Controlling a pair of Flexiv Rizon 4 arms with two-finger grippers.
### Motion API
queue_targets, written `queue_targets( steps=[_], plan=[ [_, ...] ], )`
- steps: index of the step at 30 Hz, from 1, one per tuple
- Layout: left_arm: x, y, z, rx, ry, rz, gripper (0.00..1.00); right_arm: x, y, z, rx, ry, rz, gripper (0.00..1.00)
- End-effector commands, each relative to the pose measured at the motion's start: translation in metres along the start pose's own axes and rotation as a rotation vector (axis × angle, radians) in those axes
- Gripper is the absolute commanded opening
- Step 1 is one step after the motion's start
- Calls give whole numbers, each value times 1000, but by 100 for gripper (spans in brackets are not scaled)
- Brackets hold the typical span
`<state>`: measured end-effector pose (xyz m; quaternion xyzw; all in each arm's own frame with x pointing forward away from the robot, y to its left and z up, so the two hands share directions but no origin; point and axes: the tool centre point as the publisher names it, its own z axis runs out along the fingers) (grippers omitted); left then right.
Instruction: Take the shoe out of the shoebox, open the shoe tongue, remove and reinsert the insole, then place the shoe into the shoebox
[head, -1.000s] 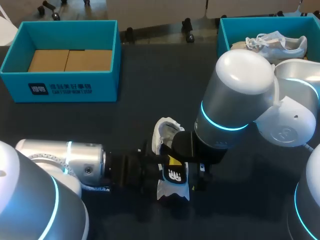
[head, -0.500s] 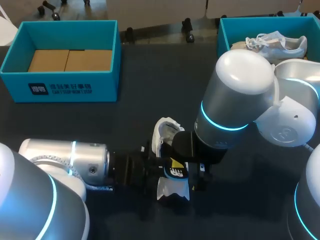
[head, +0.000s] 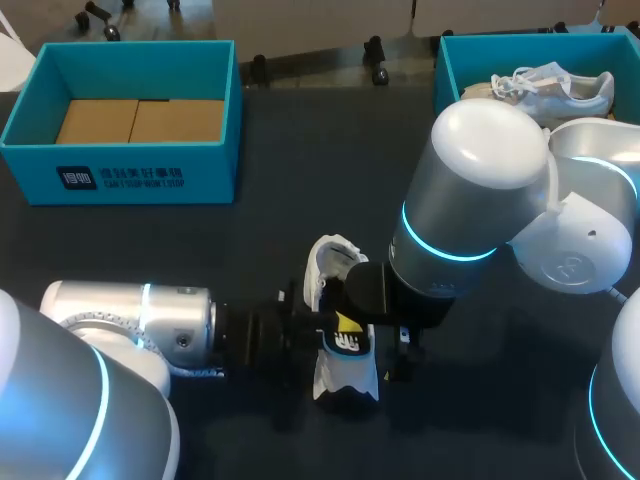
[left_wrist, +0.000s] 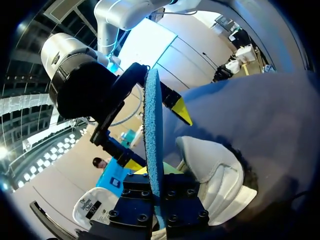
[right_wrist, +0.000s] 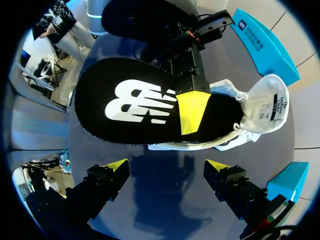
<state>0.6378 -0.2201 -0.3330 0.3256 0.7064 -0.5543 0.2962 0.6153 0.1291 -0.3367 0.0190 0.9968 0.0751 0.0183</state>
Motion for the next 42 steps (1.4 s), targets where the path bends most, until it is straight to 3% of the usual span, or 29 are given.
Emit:
queue_targets(
  steps=[1,14,26,28,42],
  plan=[
    [0,5,3,-3,-6,14,0,0,1,2,0,0,1,100],
    [-4,20,2,-81,-34,91,0,0,1,2,0,0,1,100],
    [-1,10,-6,-24,-13,-4,0,0,1,2,0,0,1,100],
    [-1,6,-8,-14,-10,-17,13,0,1,2,0,0,1,100],
    [-7,-12,-14,-2,27,-70,31,0,1,2,0,0,1,100]
  ],
)
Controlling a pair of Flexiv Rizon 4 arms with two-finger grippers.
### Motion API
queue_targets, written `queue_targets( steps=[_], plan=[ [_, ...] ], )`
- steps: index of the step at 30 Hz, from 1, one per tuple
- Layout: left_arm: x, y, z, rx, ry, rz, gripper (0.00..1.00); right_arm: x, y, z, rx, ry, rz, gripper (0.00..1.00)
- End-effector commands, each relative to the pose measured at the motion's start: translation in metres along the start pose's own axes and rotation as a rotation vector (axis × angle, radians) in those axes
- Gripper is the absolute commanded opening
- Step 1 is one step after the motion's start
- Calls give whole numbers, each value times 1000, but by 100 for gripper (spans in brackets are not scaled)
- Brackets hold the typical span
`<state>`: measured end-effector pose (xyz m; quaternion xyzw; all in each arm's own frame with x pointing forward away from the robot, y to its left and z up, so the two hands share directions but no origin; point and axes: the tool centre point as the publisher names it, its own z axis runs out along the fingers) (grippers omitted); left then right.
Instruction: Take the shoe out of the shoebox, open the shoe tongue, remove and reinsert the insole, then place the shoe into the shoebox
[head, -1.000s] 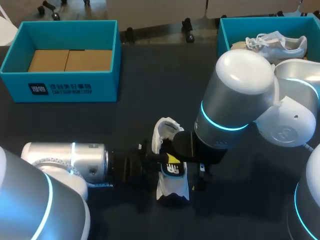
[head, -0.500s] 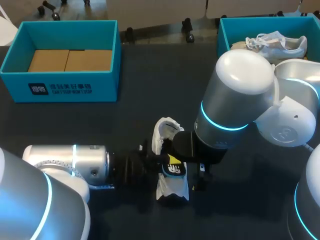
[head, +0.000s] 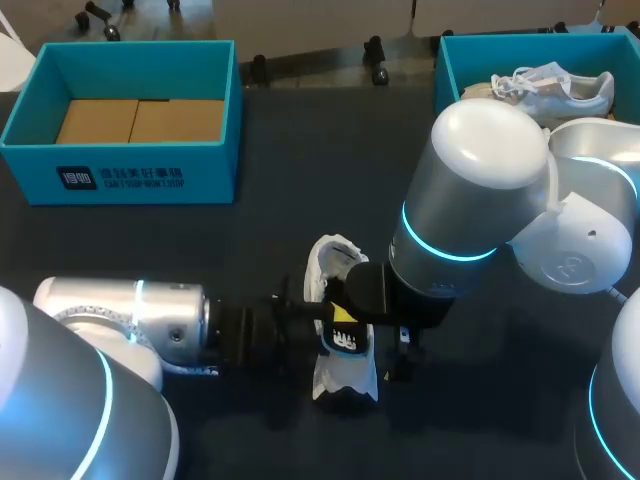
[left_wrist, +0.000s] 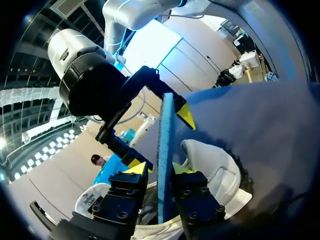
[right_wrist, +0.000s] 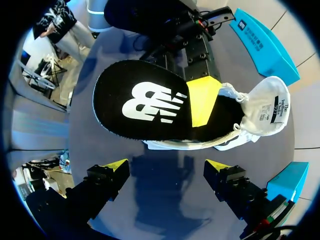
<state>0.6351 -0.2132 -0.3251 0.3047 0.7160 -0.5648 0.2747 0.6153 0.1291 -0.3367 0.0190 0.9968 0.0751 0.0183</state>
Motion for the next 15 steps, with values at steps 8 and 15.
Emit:
queue_targets(
  steps=[8,15],
  plan=[
    [1,-14,-7,-25,56,8,25,0,1,2,0,0,1,100],
    [2,-14,-3,-29,72,32,0,0,1,2,0,0,1,100]
  ],
)
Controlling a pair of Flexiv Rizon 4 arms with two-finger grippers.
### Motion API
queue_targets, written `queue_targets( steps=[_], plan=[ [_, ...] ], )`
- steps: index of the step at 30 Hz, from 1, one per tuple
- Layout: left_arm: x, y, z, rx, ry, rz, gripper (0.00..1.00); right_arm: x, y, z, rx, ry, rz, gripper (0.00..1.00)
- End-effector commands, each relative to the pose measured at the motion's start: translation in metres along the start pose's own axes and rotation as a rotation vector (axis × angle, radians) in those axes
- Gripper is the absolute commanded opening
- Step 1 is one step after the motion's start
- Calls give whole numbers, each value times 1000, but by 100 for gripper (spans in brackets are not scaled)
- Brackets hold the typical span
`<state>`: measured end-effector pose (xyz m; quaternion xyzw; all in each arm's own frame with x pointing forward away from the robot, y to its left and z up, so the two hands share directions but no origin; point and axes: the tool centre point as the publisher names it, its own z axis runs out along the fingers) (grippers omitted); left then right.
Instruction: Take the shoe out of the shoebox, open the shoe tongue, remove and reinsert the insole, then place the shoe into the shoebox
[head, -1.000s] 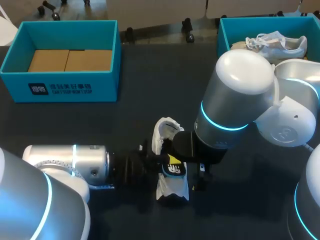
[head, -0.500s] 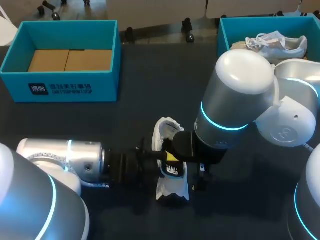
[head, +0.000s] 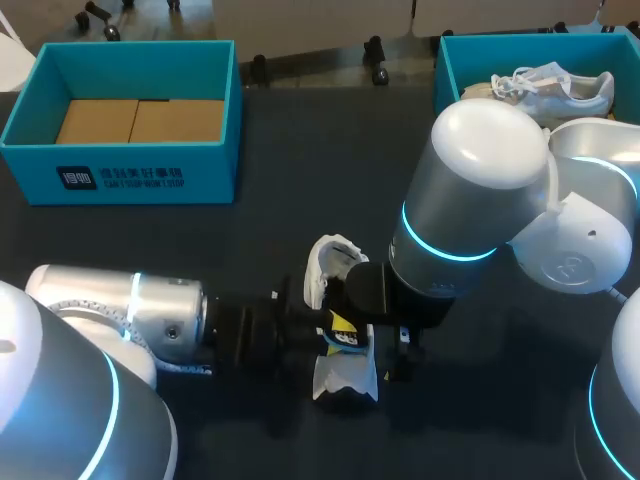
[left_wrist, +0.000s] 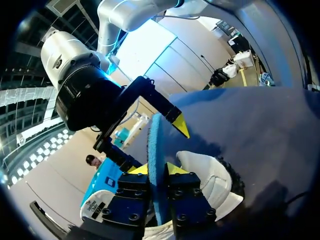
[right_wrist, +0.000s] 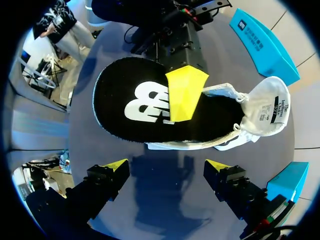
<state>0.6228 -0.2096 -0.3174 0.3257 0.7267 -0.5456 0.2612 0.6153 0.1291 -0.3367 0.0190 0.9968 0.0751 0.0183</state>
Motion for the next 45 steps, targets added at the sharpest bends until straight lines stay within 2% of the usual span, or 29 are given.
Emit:
queue_targets(
  steps=[1,10,27,34,35,36,37,45],
  plan=[
    [0,0,4,-10,12,18,0,0,1,2,0,0,1,100],
    [6,13,10,1,8,127,0,0,1,2,0,0,1,100],
    [1,32,13,-106,-29,215,0,0,1,2,0,0,1,100],
    [3,28,8,-69,-21,149,0,0,1,2,0,0,1,100],
    [3,26,7,-66,-22,147,7,0,1,2,0,0,1,100],
    [2,25,6,-58,-22,140,19,0,1,2,0,0,1,100],
    [2,23,5,-48,-22,124,23,0,1,2,0,0,1,100],
    [-5,6,-4,32,-42,43,30,0,1,2,0,0,1,100]
  ],
)
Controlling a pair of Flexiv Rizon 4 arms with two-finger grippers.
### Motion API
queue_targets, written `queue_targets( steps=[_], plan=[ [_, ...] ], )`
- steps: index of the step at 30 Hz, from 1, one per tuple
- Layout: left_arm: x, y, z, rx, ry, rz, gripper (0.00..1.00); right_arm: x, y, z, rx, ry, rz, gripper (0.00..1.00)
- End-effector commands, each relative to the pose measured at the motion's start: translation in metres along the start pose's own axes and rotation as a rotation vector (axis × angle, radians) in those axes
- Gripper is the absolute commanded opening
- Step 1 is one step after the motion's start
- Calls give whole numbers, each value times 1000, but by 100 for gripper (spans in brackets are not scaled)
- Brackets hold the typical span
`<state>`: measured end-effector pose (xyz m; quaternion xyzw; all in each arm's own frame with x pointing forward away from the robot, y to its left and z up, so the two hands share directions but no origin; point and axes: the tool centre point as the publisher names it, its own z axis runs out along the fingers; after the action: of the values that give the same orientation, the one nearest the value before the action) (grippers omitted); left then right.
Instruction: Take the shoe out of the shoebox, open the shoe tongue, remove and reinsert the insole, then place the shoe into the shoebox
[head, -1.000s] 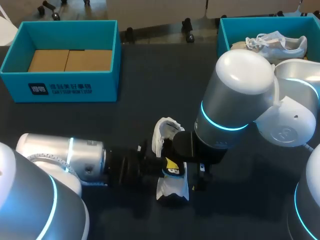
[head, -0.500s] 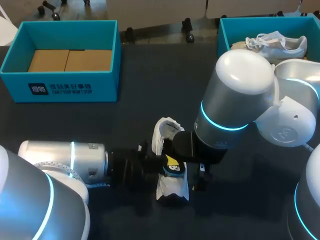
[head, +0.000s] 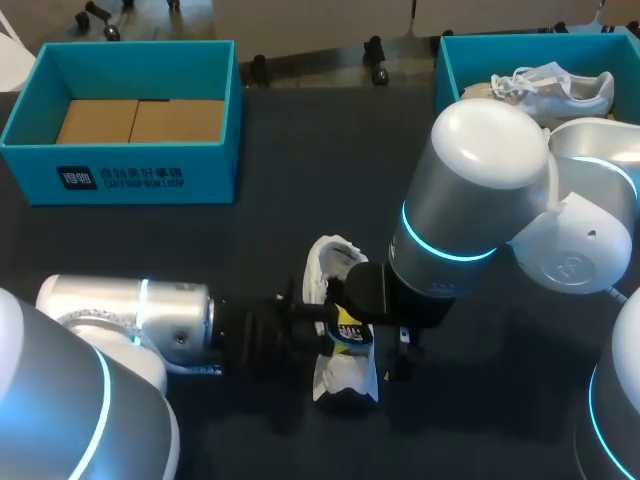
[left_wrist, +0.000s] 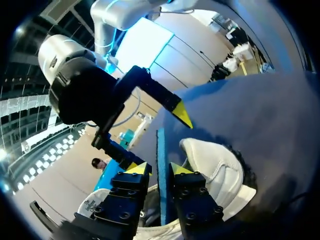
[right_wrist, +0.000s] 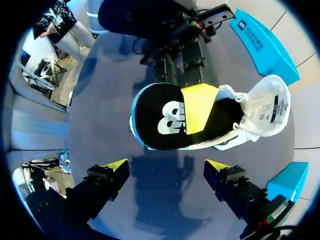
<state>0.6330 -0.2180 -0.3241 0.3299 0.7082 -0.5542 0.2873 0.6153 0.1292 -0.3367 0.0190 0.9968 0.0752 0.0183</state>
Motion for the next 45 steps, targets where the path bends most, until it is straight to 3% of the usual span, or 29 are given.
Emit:
queue_targets(
  steps=[1,6,8,10,12,26,33,45],
  plan=[
    [-3,-7,-15,21,12,-9,30,0,1,2,0,0,1,100],
    [-2,-14,-14,30,30,-22,27,0,1,2,0,0,1,100],
    [-1,-15,-12,27,36,-19,20,0,1,2,0,0,1,100],
    [0,-15,-11,26,42,-18,5,0,1,2,0,0,1,100],
    [1,-15,-9,27,50,-15,0,0,1,2,0,0,1,100],
    [8,2,-3,-25,76,157,0,0,1,2,0,0,1,100],
    [9,14,-2,-90,80,233,0,0,1,2,0,0,1,100],
    [7,25,-4,-130,69,249,0,0,1,2,0,0,1,100]
  ],
)
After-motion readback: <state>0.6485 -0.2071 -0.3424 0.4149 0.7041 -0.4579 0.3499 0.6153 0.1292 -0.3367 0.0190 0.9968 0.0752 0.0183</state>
